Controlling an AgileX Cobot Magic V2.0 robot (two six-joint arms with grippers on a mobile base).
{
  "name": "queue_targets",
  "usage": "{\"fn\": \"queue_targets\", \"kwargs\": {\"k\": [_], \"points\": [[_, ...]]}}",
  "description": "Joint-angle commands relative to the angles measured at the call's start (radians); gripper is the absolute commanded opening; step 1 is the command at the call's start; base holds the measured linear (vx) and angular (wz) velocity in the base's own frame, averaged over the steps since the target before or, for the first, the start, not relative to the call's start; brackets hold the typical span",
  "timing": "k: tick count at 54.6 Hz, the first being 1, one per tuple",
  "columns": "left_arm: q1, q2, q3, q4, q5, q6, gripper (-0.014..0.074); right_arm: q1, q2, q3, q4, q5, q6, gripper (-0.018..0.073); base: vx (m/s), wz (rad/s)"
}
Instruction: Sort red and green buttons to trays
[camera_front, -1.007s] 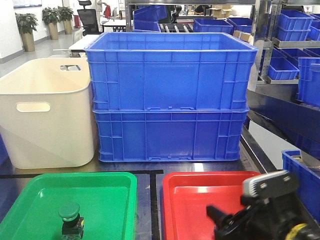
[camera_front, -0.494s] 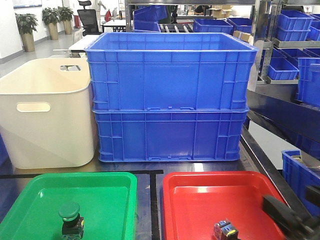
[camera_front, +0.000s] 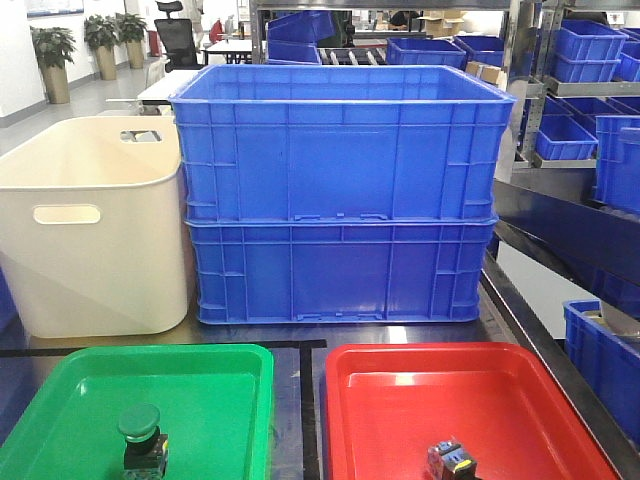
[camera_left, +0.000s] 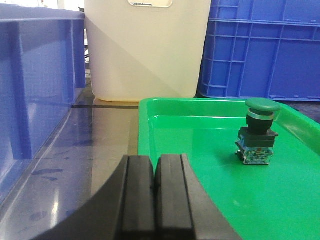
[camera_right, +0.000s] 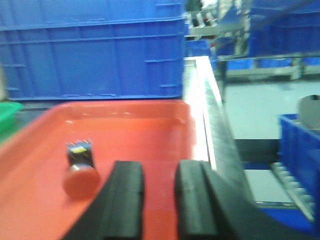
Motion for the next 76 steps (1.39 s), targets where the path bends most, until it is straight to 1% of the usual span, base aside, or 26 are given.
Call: {"fn": "queue_targets", "kwargs": {"k": [1, 6, 8, 11, 76], "points": [[0.002, -0.015, -0.022, 0.0, -0.079, 0.0, -0.0006, -0.038, -0.065, 0.027, -0.026, -0.083, -0.008, 0.011, 0.0, 0.0], [0.002, -0.015, -0.022, 0.0, -0.079, 0.0, -0.0006, -0.068, -0.135, 0.098, -0.022, -0.112, -0.002, 0.0045, 0.0, 0.0], [0.002, -0.015, -0.022, 0.0, -0.073, 0.0, -0.0006, -0.072, -0.127, 0.087, -0.024, -0.044, 0.002, 0.0015, 0.0, 0.0], [0.002, -0.014, -0.022, 0.0, -0.073, 0.0, -0.0006, -0.072, -0.118, 0.089, -0.023, -0.024, 0.0, -0.0015, 0.0, 0.0], [0.002, -0.013, -0.022, 0.0, -0.073, 0.0, -0.0006, -0.072, -0.128, 0.089, -0.021, -0.022, 0.0, -0.0012, 0.0, 0.0]]}}
